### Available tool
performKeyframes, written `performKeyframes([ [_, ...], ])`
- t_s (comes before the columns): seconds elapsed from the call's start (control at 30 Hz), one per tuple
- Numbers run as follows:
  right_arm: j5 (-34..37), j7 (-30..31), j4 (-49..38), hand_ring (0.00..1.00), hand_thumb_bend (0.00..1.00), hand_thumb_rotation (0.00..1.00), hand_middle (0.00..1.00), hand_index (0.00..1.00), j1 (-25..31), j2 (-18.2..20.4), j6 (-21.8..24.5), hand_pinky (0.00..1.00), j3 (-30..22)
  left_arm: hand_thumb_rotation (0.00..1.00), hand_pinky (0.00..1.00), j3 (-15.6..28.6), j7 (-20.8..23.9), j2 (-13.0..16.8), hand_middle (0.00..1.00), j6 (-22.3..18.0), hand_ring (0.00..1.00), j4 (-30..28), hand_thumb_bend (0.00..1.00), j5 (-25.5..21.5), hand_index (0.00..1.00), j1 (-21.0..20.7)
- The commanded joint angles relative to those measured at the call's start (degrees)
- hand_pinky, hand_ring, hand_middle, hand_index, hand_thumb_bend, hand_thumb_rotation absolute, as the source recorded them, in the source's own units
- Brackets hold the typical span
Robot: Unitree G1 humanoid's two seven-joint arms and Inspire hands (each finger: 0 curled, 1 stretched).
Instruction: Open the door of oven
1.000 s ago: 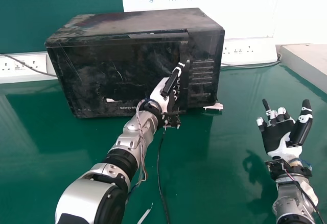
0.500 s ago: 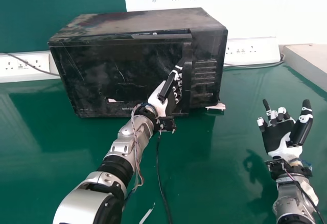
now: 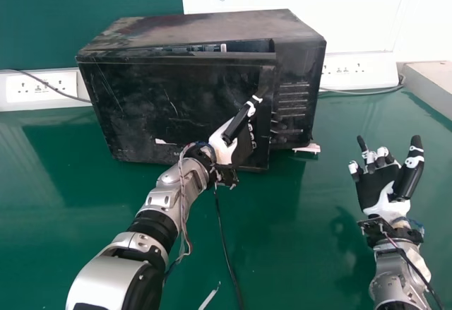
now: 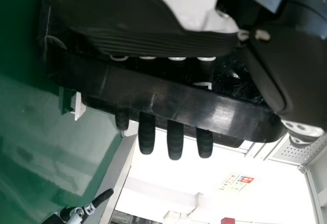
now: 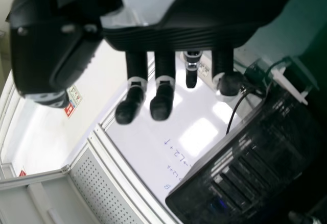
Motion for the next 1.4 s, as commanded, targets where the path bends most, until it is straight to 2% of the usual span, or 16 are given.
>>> performKeyframes([
  [0.0, 0.1, -1.0, -2.2, 0.25, 0.95, 0.83, 0.30, 0.32, 1.7, 0.4, 1.0, 0.22, 0.5, 0.83, 0.00, -1.8, -3.5, -3.1, 0.10, 0.8, 0.05, 0.5, 0.80, 0.7, 0.13, -1.9],
  [0.2, 0.1, -2.2, -3.0, 0.12, 0.94, 0.84, 0.17, 0.22, 2.2, 0.2, 1.2, 0.11, 0.7, 0.82, 0.00, -1.7, -6.4, -2.6, 0.10, 1.9, 0.04, 0.5, 0.80, -0.3, 0.14, -1.8],
  [0.4, 0.2, -2.4, -2.7, 0.07, 0.93, 0.84, 0.13, 0.18, 2.0, 0.2, 0.6, 0.05, 0.6, 0.82, 0.00, -1.9, -10.6, -1.3, 0.10, 4.3, 0.04, 0.6, 0.79, -0.5, 0.14, -2.0],
  [0.57, -0.5, -1.2, -1.5, 0.04, 0.91, 0.85, 0.10, 0.13, 1.8, -0.4, -1.2, 0.01, 0.8, 0.83, 0.00, -1.9, -14.3, -0.4, 0.11, 4.1, 0.05, 0.5, 0.77, -0.4, 0.15, -1.6],
  [0.87, 0.3, 2.9, -0.6, 0.00, 0.90, 0.82, 0.06, 0.10, 1.9, -1.6, -0.1, 0.00, 1.0, 0.86, 0.00, -2.0, -18.7, 1.3, 0.11, 5.1, 0.06, -0.6, 0.76, -0.7, 0.15, 0.0],
  [1.13, -0.9, 4.7, -0.8, 0.00, 0.87, 0.85, 0.06, 0.10, 2.4, -2.2, -0.9, 0.00, 2.0, 0.86, 0.00, -2.8, -22.5, 3.2, 0.11, 5.2, 0.05, -2.0, 0.76, -1.0, 0.14, 1.5],
  [1.23, -1.1, 4.3, -0.8, 0.00, 0.90, 0.85, 0.06, 0.10, 2.4, -2.4, -0.5, 0.00, 2.2, 0.87, 0.00, -4.0, -23.1, 4.1, 0.11, 4.0, 0.05, -3.9, 0.77, -0.1, 0.14, 2.8],
  [1.37, -1.0, 4.8, -0.5, 0.00, 0.88, 0.86, 0.06, 0.10, 2.1, -2.5, -0.6, 0.00, 2.0, 0.86, 0.00, -5.0, -24.3, 5.1, 0.11, 5.5, 0.05, -7.4, 0.80, -0.9, 0.14, 4.8],
])
